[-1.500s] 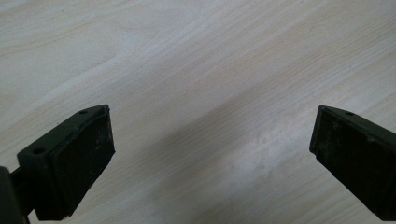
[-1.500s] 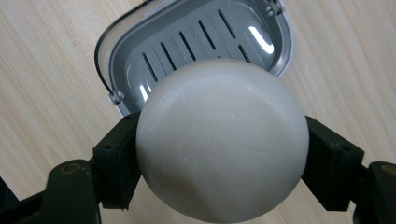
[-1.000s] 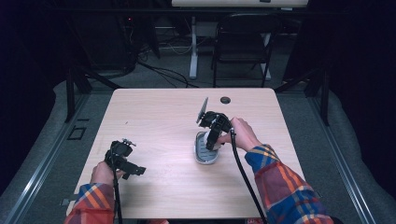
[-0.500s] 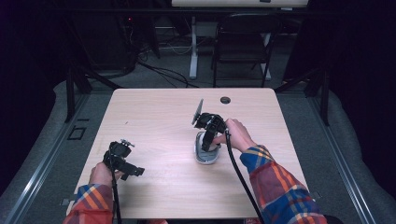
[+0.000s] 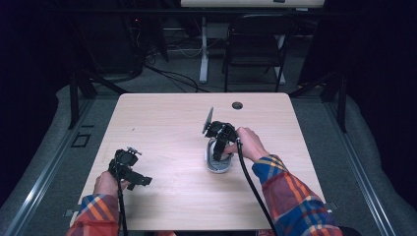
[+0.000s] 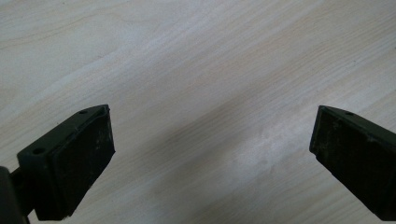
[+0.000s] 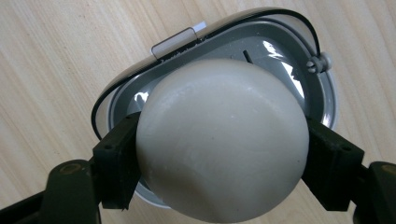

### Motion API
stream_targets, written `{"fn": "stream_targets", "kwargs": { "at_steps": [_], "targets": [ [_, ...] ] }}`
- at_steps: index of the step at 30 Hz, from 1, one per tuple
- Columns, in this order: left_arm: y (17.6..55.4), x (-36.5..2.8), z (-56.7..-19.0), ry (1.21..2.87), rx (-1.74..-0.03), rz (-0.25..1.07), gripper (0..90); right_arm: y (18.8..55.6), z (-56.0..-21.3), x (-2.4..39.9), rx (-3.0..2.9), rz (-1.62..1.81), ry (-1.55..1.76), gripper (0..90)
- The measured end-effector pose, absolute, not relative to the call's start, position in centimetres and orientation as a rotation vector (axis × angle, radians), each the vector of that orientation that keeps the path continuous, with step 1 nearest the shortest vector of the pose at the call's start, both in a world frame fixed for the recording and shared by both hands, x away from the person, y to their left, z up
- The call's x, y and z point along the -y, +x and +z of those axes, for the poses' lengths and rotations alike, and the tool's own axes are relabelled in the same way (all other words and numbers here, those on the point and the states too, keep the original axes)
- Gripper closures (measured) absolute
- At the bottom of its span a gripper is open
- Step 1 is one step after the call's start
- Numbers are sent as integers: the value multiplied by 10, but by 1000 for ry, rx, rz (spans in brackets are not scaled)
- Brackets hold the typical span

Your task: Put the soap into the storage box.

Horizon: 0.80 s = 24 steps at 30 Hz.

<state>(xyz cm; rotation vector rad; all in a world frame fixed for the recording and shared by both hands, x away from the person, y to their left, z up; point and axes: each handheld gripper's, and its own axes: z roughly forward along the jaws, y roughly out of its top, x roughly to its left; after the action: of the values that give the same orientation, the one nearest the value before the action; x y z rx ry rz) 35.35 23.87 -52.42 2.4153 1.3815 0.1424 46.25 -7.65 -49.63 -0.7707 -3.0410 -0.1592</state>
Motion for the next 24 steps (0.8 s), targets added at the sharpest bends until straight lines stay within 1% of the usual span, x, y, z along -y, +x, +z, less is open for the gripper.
{"fn": "stream_targets", "kwargs": {
  "at_steps": [24],
  "targets": [
    [354, -238, -525, 2426, -1385, 135, 0, 460, -513, 73, 3064, -108, -761, 234]
  ]
}}
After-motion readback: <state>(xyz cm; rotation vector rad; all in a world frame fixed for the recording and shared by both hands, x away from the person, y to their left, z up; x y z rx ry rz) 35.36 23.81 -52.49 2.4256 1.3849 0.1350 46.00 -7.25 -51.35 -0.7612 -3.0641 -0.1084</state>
